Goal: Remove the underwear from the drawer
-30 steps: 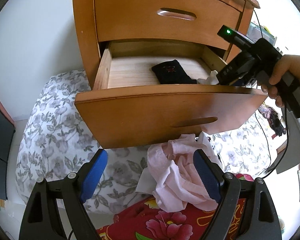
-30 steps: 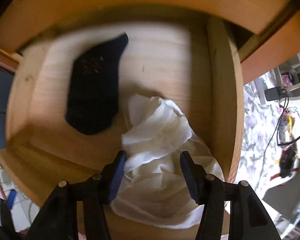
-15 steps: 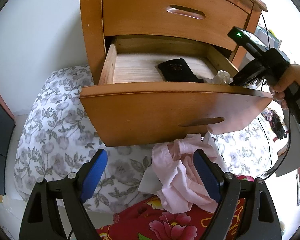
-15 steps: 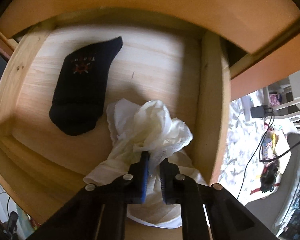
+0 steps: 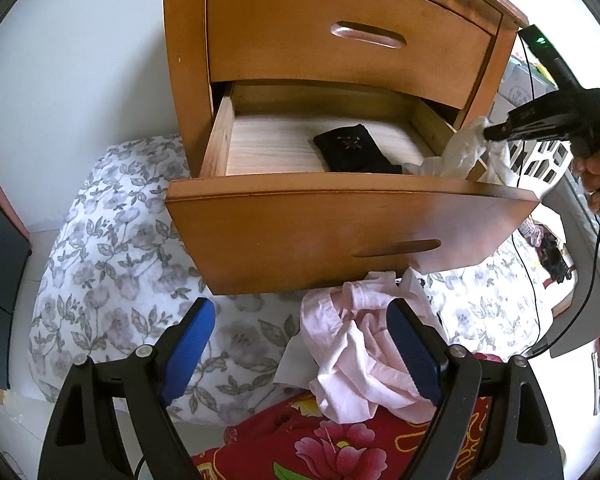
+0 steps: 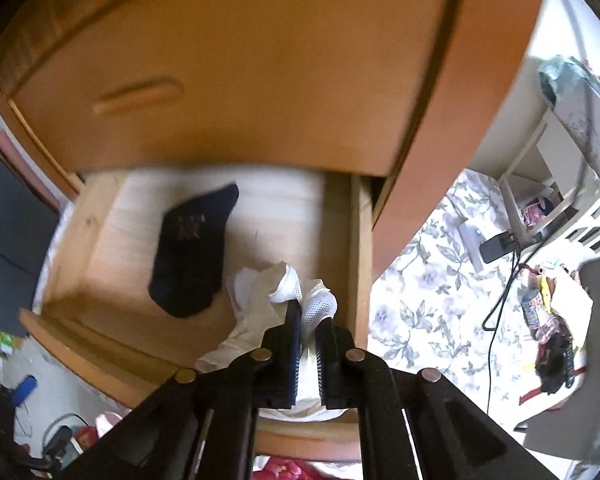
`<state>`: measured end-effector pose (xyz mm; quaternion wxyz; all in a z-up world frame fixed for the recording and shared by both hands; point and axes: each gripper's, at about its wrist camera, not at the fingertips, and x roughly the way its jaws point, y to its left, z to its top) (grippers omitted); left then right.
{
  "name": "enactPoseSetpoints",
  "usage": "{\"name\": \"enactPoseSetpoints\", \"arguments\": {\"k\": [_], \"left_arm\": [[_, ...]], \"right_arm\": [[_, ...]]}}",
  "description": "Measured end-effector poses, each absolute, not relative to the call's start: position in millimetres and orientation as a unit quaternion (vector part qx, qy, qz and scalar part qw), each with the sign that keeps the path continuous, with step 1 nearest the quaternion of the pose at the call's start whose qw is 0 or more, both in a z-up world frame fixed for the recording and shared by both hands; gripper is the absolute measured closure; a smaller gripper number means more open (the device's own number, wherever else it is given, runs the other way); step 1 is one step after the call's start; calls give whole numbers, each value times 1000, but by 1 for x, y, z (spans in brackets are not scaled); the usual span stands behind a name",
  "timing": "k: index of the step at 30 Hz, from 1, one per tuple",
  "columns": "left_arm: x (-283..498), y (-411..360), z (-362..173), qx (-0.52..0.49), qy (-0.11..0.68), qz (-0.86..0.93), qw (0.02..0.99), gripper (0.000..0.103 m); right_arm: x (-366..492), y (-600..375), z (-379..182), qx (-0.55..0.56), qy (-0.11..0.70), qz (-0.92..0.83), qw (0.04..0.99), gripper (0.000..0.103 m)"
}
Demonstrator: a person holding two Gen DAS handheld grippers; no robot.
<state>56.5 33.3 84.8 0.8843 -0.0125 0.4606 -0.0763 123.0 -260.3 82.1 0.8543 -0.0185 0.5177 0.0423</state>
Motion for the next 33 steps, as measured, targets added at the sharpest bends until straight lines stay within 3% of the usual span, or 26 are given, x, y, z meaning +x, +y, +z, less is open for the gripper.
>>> {"name": "enactPoseSetpoints", "arguments": {"k": [11,24,33], "left_arm": [[51,37,96,-26,446,-63,892,15],[52,42,99,-46,439,-48,896,15],[51,41,101,-50,437,-46,897,15]], "right_arm": [[100,-254,150,20,428,77,900,96],[-4,-236,265,-4,260,137,956,96],[-51,-213,263,-37,244,176,953,96]]}}
